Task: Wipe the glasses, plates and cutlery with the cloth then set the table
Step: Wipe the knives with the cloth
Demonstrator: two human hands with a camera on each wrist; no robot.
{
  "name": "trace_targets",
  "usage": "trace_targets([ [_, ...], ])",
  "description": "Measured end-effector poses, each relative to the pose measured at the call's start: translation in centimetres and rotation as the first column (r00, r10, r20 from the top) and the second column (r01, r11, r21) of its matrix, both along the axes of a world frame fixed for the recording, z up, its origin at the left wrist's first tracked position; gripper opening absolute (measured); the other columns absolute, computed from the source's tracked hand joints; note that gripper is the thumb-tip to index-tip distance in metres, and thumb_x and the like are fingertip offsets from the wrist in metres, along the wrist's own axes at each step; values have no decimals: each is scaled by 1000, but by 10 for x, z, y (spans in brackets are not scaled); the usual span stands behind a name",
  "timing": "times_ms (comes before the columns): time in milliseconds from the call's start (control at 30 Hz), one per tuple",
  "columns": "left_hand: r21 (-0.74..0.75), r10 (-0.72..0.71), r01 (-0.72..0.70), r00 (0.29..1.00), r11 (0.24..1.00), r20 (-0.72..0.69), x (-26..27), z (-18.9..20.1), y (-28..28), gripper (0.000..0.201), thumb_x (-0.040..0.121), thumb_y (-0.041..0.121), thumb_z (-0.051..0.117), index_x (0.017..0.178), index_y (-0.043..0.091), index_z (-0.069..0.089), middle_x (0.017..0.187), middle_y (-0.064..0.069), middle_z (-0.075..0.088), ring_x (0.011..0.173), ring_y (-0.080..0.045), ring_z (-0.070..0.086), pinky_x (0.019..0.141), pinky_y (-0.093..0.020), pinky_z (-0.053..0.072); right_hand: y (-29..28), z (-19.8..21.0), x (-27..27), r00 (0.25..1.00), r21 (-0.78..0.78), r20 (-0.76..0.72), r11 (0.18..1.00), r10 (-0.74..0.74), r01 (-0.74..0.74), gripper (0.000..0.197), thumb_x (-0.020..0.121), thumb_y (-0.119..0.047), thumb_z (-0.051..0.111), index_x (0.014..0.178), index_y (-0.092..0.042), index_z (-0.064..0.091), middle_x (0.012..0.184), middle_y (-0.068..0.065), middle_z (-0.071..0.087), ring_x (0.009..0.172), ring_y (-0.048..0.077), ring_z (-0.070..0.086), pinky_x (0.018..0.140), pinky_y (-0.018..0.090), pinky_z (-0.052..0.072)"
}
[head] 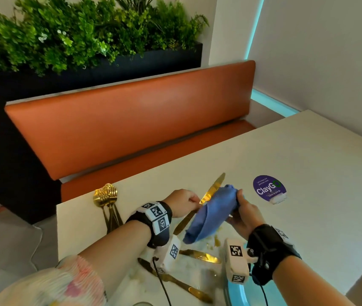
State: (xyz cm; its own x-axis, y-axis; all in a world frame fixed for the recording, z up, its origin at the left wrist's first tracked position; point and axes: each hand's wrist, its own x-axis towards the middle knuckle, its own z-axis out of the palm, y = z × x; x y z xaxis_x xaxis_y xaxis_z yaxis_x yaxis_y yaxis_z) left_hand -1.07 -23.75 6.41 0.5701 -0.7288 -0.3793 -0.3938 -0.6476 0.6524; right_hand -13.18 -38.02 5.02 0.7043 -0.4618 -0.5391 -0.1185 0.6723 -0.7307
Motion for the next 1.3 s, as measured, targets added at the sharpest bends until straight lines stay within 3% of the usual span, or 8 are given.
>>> trace_targets([
  [100,-44,22,-20,998,999,56,-6,16,-6,25,93,13,47,106,7,68,112,-14,66,106,-28,58,78,-22,38,25,10,15,984,-86,29,982,174,-171,22,94,-13,48,110,-4,61,101,9,69,93,20,64,72,30,54],
  [233,-36,-13,19,985,999,170,-10,28,-1,27,93,12,45,104,7,68,113,-15,65,105,-30,57,76,-22,36,36,18,26,990,-289,-44,947,131,-138,15,84,3,60,99,4,62,91,15,66,82,25,63,72,33,56],
  [400,-108,81,-60,974,992,211,-12,39,7,24,91,7,44,102,5,66,110,-16,64,101,-29,57,72,-21,34,32,36,39,987,-470,-105,868,124,-159,16,72,0,74,86,-4,67,85,14,70,79,29,66,80,43,56],
  [600,-98,50,-27,969,995,240,-14,56,9,24,92,11,46,102,4,67,107,-15,66,99,-29,58,73,-22,36,24,53,43,983,-473,-137,863,125,-176,12,72,-3,74,78,0,64,80,17,66,72,31,63,75,44,55],
  [833,-46,21,-13,983,999,181,-18,56,12,20,91,17,53,102,8,67,110,-10,66,86,-17,50,73,-24,36,-4,68,51,987,-436,-125,899,-100,36,19,73,-8,73,73,-6,54,80,13,60,67,25,57,66,35,51],
  [1067,-7,24,-23,984,1000,178,-21,55,13,24,93,20,51,104,8,68,108,-12,66,83,-18,50,74,-25,37,-11,56,57,944,-358,-196,916,-265,182,27,79,-25,70,84,-6,50,76,7,56,85,27,57,82,38,50],
  [1167,-15,46,-45,990,999,136,-19,51,20,23,93,21,51,103,10,68,107,-9,67,87,-18,54,76,-26,41,-31,57,51,911,-372,-241,899,-335,232,46,77,-36,69,108,-6,53,94,11,60,86,27,57,77,34,47],
  [1300,-97,233,-222,965,970,123,-4,47,28,24,93,23,52,99,6,68,105,-10,68,97,-25,60,84,-28,45,-30,56,39,961,-348,-193,930,-200,123,45,74,-38,72,98,-4,54,109,16,64,91,29,61,81,38,50],
])
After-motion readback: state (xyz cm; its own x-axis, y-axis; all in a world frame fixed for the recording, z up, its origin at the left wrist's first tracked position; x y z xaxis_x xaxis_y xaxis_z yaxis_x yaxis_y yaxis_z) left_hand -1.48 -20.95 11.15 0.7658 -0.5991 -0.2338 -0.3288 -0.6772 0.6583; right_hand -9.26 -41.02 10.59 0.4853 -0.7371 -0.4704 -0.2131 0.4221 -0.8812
